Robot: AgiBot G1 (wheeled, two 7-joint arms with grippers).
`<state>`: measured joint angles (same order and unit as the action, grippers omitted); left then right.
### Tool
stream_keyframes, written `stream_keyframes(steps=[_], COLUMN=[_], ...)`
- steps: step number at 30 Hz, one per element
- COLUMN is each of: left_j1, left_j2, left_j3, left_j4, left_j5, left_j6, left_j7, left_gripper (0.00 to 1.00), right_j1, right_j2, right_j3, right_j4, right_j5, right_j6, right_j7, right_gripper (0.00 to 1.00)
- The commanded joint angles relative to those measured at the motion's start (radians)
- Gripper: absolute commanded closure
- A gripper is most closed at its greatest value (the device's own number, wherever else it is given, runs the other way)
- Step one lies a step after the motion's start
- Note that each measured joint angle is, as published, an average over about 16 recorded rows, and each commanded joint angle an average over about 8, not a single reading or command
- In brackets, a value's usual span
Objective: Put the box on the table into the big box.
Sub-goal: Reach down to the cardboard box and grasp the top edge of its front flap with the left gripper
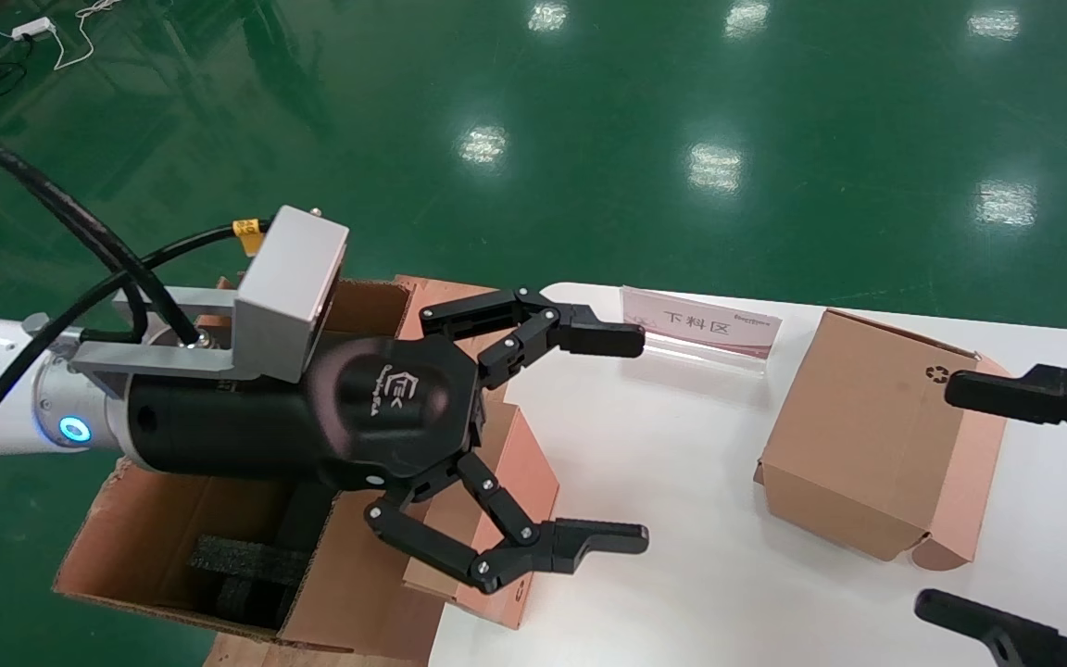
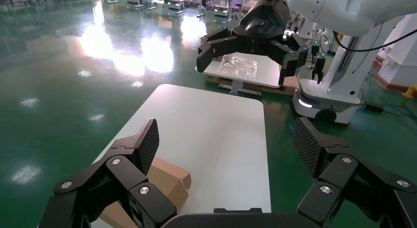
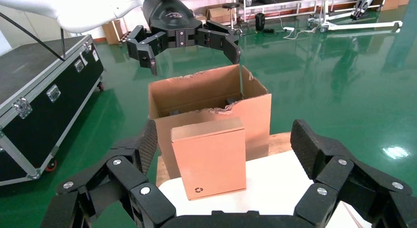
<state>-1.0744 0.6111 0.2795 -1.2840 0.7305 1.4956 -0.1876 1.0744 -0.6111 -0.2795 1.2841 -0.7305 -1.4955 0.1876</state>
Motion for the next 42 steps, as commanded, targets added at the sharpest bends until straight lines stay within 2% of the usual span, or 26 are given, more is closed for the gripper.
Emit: stream_keyframes(steps=[1, 42], left_j1=[0.000, 0.000], left_j2=[0.000, 0.000], left_j3=[0.000, 0.000], left_j4=[0.000, 0.000], left_j5=[0.000, 0.000], left_j6=[0.000, 0.000], left_j7=[0.000, 0.000], left_gripper=[0.00, 0.00], right_j1=[0.000, 0.000], right_j2=[0.000, 0.000], right_j3=[0.000, 0.000], right_j4=[0.000, 0.000], right_j5=[0.000, 0.000], right_j6=[0.000, 0.000], right_j7=[0.000, 0.000], right_gripper=[0.00, 0.00])
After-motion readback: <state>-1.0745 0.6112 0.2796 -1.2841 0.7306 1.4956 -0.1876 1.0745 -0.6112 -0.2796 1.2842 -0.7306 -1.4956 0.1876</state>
